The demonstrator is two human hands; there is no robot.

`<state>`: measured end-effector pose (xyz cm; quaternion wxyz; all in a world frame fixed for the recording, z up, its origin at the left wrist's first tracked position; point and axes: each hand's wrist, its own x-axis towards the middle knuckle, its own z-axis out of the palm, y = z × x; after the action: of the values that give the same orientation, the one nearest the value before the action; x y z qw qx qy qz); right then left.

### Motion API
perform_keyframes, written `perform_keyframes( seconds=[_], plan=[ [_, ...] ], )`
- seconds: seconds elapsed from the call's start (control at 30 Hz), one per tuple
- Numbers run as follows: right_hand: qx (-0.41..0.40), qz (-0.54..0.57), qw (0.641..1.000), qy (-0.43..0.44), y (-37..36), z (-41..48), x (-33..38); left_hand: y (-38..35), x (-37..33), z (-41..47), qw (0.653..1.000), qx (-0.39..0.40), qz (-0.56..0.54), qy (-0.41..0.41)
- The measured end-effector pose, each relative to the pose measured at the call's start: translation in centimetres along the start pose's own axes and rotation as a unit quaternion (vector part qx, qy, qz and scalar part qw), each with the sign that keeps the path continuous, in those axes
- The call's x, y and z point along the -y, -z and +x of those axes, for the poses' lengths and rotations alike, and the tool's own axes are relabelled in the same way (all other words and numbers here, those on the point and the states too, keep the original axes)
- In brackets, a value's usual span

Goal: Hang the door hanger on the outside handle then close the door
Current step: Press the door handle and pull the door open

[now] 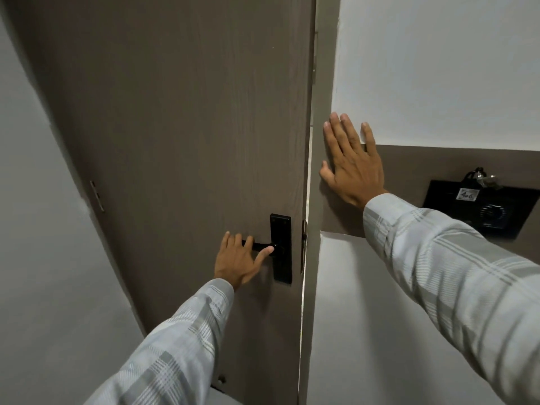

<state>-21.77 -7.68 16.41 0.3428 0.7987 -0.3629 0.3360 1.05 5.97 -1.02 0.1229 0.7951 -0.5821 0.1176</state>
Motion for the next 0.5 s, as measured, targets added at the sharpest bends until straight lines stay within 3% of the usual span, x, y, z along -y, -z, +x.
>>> perform_keyframes(
  seconds=[0.23,0.5],
  plan=[
    [-0.001,0.052,0.998,-0.031,0.6,-0.5,1.0,1.3,0.8,-3.1,0.998,0.004,-0.054,0.024],
    [-0.049,0.167,0.983,0.055,-2.0,-6.0,4.3,2.5,1.7,-7.2,0.995,-0.013,-0.067,0.072]
  ],
)
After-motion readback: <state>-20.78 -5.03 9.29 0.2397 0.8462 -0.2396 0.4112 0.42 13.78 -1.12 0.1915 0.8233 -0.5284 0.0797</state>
